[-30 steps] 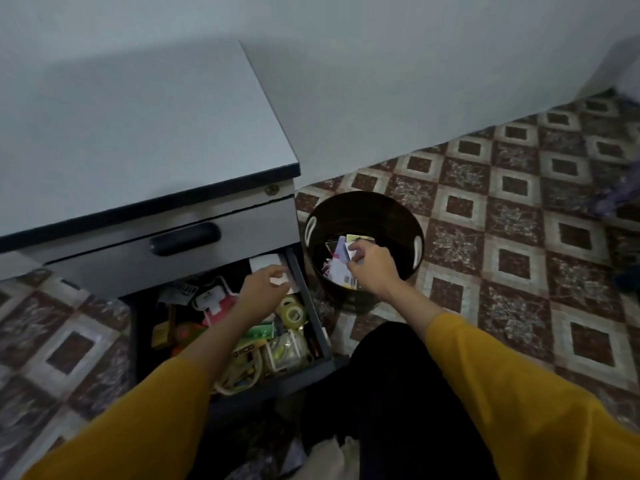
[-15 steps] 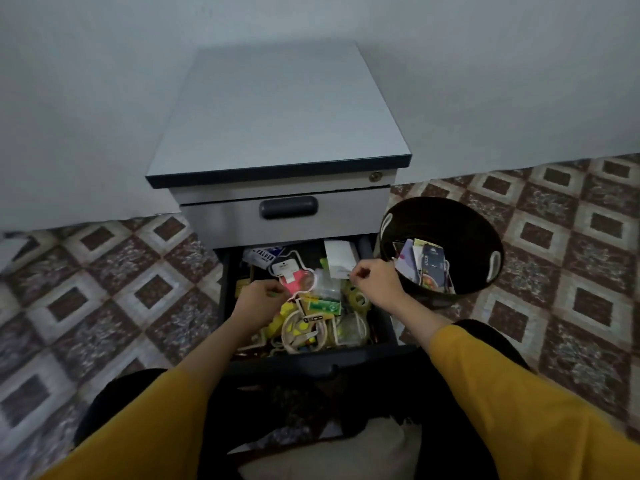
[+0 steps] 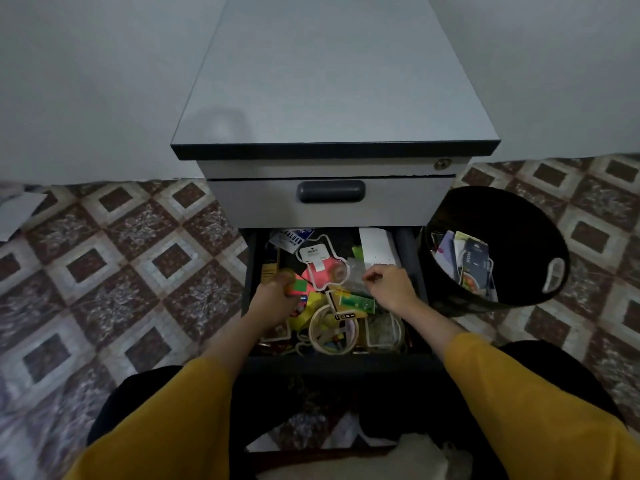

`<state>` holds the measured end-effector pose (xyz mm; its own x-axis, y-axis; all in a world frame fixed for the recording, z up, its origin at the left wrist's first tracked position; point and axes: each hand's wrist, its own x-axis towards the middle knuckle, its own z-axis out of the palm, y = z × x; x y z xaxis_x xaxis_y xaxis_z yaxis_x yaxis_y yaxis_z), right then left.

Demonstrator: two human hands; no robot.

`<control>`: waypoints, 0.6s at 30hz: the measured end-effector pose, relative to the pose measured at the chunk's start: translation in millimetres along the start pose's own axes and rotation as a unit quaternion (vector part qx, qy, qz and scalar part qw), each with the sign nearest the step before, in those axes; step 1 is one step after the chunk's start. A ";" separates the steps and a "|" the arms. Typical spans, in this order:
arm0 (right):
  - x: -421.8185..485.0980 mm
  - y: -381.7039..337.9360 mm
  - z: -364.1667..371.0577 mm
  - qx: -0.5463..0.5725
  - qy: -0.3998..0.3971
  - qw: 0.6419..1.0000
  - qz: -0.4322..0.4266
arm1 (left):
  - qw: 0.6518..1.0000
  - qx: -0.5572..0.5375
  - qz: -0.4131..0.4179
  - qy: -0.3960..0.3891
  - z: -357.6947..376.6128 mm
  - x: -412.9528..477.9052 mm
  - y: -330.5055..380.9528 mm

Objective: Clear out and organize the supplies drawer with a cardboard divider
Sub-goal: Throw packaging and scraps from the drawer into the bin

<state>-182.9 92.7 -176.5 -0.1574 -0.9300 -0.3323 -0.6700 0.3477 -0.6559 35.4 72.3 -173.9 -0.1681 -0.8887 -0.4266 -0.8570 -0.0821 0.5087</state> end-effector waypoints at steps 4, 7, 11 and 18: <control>16.2 -0.8 9.9 -0.025 -0.021 0.999 0.006 | 0.994 0.107 0.031 -0.014 -0.3 24.6 -6.8; 26.5 -7.0 15.4 -0.033 -0.025 0.999 -0.002 | 0.975 0.206 0.075 -0.038 -3.9 44.7 -6.2; 36.3 -16.7 19.3 -0.027 -0.044 0.999 -0.015 | 0.943 0.317 0.073 -0.071 -2.9 68.3 -4.0; 44.7 -16.2 23.0 -0.026 -0.065 0.998 0.005 | 0.910 0.401 0.056 -0.089 5.2 93.2 -9.9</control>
<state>-162.4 48.3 -196.4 -0.0707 -0.9022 -0.4255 -0.7062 0.3465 -0.6175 25.6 -7.4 -222.6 -0.2915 -0.7782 -0.5562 -0.8972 0.4241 -0.1231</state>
